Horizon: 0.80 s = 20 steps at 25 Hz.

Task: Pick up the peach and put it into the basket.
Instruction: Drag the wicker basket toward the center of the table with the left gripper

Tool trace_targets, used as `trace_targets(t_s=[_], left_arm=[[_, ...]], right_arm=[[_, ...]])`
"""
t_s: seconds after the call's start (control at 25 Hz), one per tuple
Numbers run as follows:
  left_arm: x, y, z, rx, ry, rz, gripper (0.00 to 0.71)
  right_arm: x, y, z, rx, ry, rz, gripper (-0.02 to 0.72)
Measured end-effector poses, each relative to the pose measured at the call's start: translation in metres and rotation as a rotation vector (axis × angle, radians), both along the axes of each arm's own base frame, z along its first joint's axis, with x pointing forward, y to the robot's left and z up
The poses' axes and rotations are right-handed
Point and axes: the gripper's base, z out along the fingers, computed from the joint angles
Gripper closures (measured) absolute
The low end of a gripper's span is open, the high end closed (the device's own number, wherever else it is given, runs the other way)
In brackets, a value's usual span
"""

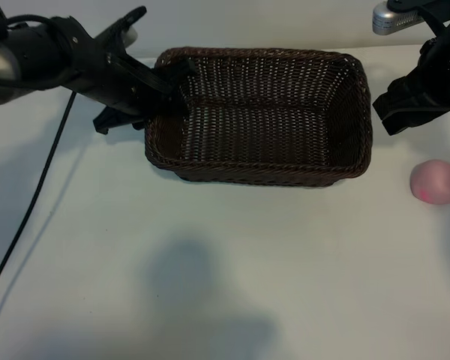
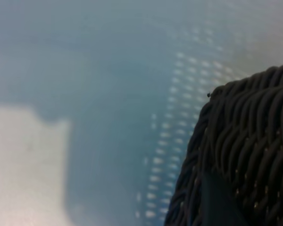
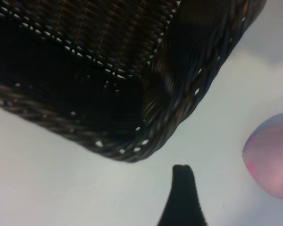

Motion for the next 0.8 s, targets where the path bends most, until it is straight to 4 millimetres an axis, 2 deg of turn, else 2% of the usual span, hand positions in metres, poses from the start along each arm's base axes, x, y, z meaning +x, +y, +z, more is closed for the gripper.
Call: trace_targets(t_s=[0.32, 0.8], left_arm=[[0.001, -0.006, -0.023, -0.008, 0.054, 0.018, 0.377], [0.000, -0.007, -0.027, -0.010, 0.078, 0.009, 0.376]], right_arm=[[0.000, 0.000, 0.000, 0.000, 0.001, 0.000, 0.164], [0.000, 0.000, 0.000, 0.000, 0.000, 0.000, 0.164]])
